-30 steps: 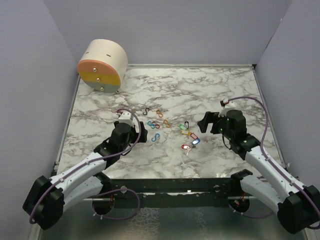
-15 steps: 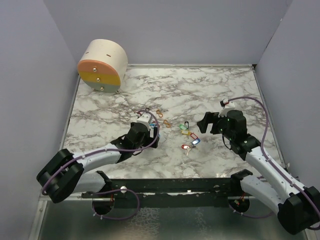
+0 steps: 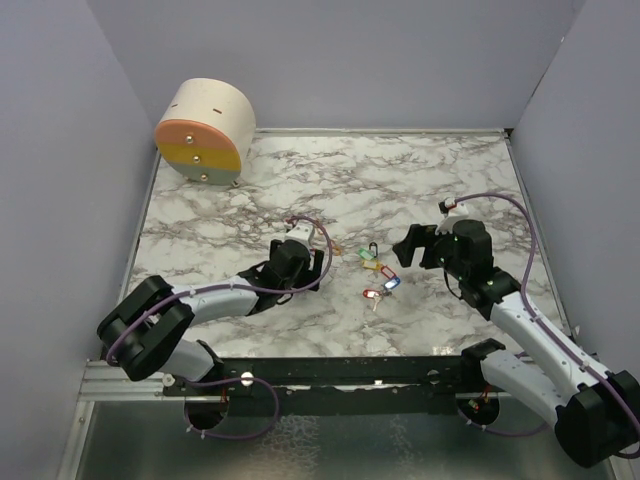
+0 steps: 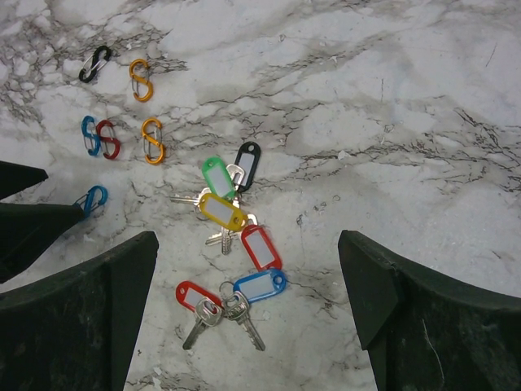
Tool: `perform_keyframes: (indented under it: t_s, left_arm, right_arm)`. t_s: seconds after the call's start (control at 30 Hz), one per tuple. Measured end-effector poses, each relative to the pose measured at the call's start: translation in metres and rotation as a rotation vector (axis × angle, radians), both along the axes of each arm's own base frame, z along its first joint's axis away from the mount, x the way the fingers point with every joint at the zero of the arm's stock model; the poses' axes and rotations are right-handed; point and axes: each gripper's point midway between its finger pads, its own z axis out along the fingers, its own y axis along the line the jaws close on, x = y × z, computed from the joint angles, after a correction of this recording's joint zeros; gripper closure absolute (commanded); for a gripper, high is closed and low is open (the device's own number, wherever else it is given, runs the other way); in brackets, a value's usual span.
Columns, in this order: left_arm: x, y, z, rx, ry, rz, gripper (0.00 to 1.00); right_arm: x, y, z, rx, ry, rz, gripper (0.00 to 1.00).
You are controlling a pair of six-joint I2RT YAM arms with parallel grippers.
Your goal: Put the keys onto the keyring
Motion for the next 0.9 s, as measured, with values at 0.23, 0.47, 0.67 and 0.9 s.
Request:
perform_keyframes:
  t_s: [0.23,0.47,0.67,0.9]
  left_arm:
    - [-0.003,0.0,-0.008,0.04,0.002,-0.003,0.23]
    - [-0.004,-0.004,-0.013,0.07,0.0,-0.009,0.28]
    - [-0.004,-0.007,-0.019,0.101,0.0,-0.014,0.32]
    - [-0.003,-0.007,-0.021,0.114,-0.006,-0.016,0.43]
  right_arm:
    - [0.0,0.001,0.0,0.001,0.001,0.003,0.06]
    - [0.0,0.001,0.0,0.002,0.001,0.003,0.06]
    - [0.0,0.001,0.0,0.002,0.001,0.003,0.06]
    - [0.0,0.001,0.0,0.002,0.0,0.003,0.06]
